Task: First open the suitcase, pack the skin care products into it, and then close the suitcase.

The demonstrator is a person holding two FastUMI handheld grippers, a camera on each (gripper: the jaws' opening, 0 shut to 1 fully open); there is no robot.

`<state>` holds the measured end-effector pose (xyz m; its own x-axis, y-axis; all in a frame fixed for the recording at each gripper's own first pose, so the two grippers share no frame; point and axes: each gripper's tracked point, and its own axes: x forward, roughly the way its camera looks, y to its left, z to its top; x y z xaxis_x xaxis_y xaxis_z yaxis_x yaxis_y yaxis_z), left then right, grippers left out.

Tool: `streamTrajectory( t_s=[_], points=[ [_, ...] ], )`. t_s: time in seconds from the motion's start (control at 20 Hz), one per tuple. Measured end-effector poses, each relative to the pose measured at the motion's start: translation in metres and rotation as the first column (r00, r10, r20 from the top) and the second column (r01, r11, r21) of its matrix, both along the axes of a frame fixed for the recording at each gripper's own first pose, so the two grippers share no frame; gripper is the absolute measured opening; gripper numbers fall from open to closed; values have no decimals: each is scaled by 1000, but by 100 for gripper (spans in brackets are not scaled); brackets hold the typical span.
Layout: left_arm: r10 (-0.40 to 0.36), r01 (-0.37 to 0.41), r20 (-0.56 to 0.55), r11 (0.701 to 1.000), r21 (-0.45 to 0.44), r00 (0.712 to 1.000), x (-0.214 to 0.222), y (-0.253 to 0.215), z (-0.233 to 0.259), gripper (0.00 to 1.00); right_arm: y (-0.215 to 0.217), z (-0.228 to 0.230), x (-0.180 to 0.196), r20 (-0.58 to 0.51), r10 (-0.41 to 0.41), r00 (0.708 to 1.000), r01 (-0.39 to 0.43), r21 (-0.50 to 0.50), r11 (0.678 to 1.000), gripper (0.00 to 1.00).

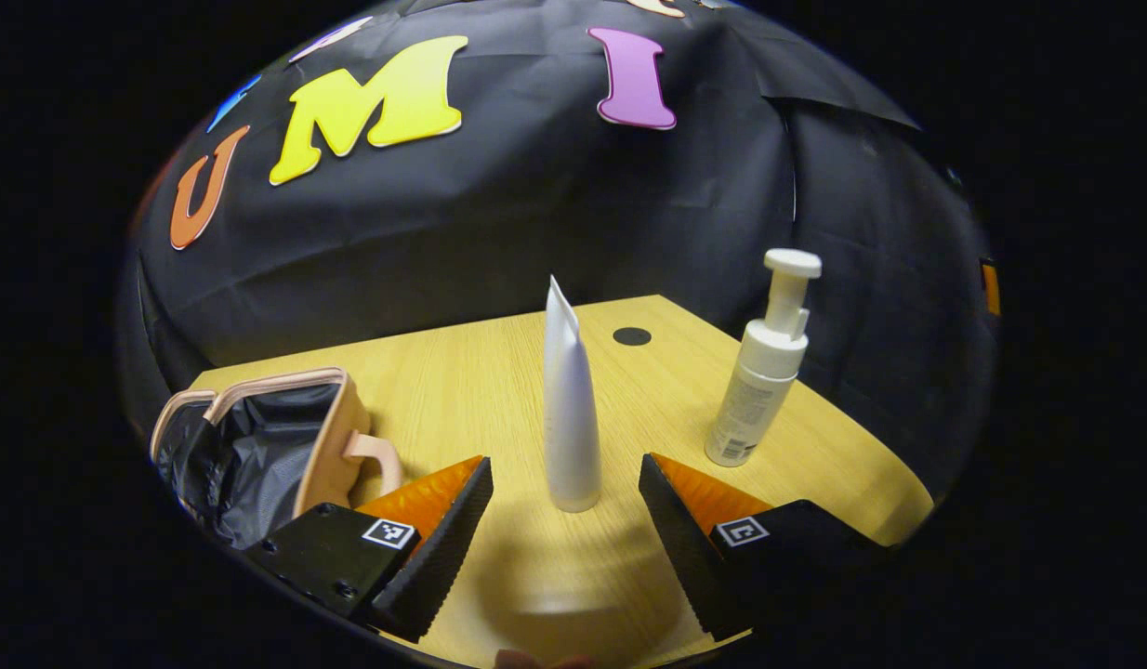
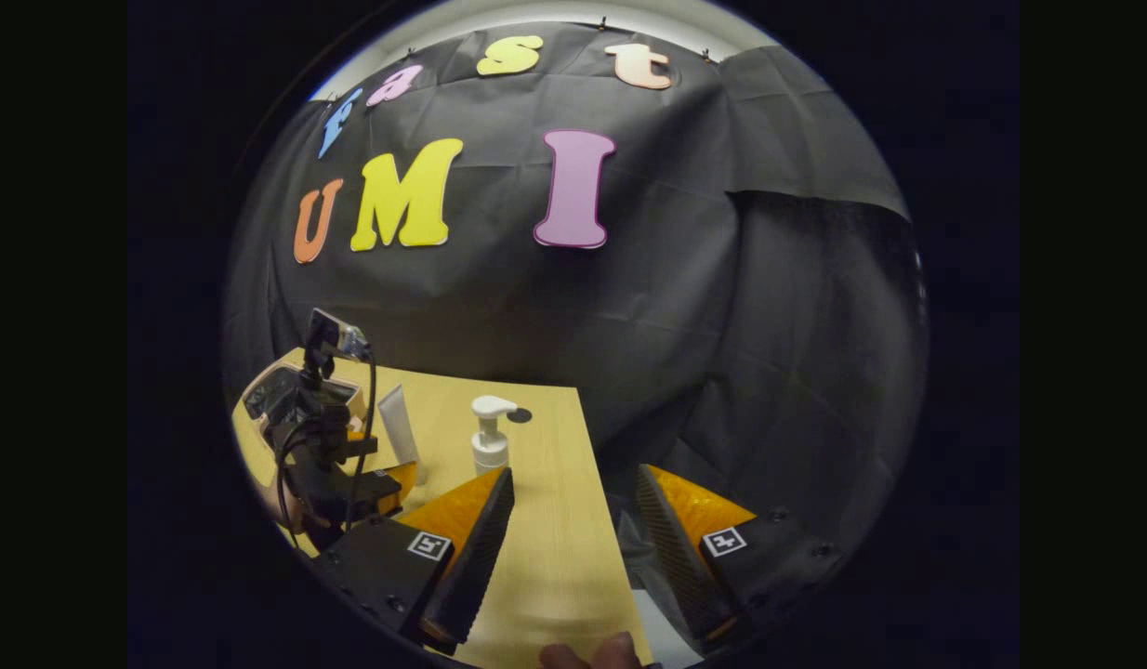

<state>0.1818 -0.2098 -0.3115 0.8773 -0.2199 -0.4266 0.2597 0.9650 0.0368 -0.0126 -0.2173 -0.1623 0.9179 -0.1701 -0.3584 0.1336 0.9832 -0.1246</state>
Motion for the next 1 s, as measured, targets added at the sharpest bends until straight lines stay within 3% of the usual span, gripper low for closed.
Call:
streamTrajectory(
  t_s=[0.4, 0.55, 0.65, 0.7, 0.75, 0.9, 0.95, 1.0],
  points=[
    [49, -52, -79, 998, -26, 996, 32, -5, -34, 95, -20, -29, 8, -53, -29, 998, 31, 52, 998, 77],
    [56, -58, -90, 998, -23, 994, 36, -5, -38, 82, -16, -39, 11, -65, -13, 998, 17, 70, 997, 77],
    [44, -47, -96, 998, -32, 994, 38, -8, -39, 64, -14, -44, 16, -62, -2, 998, 8, 84, 996, 77],
    [43, -46, -92, 999, -27, 995, 39, -8, -39, 67, -12, -49, 19, -64, 2, 998, 4, 93, 996, 79],
    [38, -42, -93, 999, -32, 995, 40, -9, -39, 51, -9, -55, 21, -66, 7, 998, 0, 101, 995, 77],
    [45, -51, -91, 997, -61, 995, 34, -4, -26, 49, 7, -69, 35, -66, 33, 997, -25, 116, 993, 79],
    [44, -49, -79, 996, -69, 996, 29, -1, -15, 43, 16, -71, 41, -58, 53, 997, -45, 125, 991, 79],
    [42, -46, -64, 996, -75, 997, 22, 3, 0, 49, 24, -74, 48, -50, 66, 997, -59, 129, 990, 77]
  ],
)
